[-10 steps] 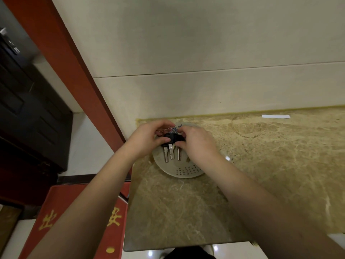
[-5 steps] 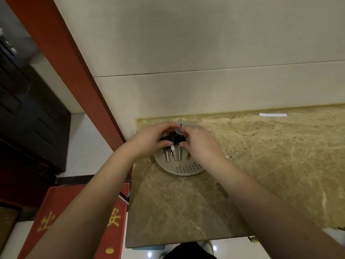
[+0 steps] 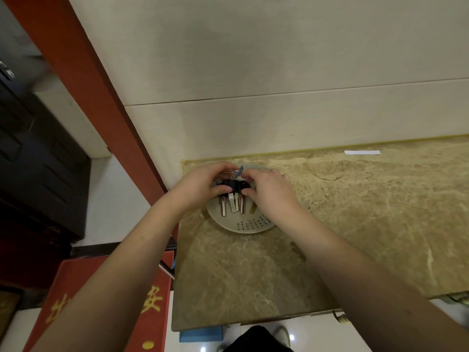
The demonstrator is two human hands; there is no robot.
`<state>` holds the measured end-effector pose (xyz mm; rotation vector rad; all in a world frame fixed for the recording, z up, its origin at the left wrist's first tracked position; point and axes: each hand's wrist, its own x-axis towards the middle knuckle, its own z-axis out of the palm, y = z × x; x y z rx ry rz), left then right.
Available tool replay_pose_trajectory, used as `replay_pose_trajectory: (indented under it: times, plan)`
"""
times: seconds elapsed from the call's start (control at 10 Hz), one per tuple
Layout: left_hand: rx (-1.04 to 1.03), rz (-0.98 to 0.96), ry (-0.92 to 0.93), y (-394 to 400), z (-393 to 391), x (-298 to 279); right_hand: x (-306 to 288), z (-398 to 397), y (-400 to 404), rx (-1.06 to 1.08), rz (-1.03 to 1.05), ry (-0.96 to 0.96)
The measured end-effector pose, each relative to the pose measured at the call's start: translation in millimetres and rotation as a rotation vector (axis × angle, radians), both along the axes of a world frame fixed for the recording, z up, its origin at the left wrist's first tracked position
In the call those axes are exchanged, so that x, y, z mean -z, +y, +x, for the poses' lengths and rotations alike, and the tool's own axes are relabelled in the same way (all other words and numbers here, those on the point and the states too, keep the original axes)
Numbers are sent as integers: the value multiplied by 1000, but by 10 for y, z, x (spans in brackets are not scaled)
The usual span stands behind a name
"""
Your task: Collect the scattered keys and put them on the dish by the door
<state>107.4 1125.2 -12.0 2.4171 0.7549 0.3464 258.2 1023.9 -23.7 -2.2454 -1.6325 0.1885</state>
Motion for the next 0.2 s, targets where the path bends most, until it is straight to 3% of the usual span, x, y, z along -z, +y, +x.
replay_pose_trajectory:
  times: [0.2]
  plan:
    - [-178, 11, -176, -128, -129, -40, -39, 5, -142, -12, 143, 74]
